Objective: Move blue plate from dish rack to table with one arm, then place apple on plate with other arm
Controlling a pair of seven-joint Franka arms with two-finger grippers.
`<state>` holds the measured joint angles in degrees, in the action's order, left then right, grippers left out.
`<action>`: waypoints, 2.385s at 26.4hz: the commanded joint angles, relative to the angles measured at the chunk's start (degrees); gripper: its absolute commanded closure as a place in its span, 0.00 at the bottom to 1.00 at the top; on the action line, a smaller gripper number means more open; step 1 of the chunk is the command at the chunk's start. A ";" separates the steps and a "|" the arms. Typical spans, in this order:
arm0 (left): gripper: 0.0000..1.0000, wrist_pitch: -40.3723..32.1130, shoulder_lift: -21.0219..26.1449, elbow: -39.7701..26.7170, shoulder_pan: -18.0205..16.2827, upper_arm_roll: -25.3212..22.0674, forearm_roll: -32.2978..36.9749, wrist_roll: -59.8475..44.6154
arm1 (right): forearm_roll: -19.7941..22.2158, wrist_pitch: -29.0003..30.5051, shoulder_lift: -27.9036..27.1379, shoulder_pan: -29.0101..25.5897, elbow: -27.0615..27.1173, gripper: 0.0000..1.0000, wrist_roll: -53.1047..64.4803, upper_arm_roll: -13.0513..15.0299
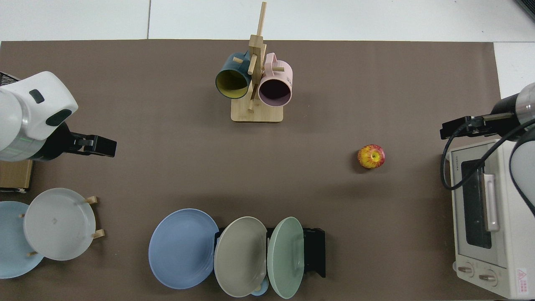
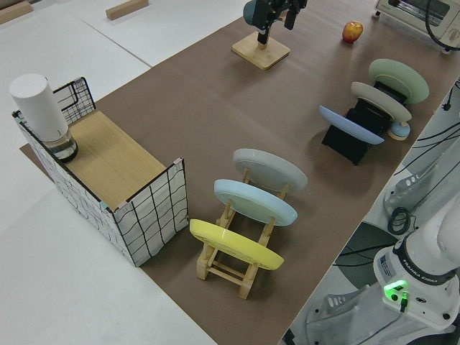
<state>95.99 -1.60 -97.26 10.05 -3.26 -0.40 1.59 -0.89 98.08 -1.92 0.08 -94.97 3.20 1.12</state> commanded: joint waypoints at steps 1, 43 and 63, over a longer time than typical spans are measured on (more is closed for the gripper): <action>0.00 0.78 -1.48 -1.88 0.05 0.01 0.05 0.70 | -0.42 1.50 1.30 -0.52 -1.80 0.00 -0.29 -0.41; 0.00 9.57 -16.77 -29.92 2.25 1.85 1.63 8.34 | -4.56 28.92 -9.94 8.70 -16.56 0.00 -8.03 -0.50; 0.00 8.08 -20.02 -34.22 1.37 5.02 1.54 8.17 | 3.27 28.22 -16.10 8.62 -16.48 0.00 -7.59 -0.59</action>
<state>103.75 -19.59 -129.00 11.63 2.06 0.29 9.52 1.21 127.94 -18.04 8.85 -111.33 -3.86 0.66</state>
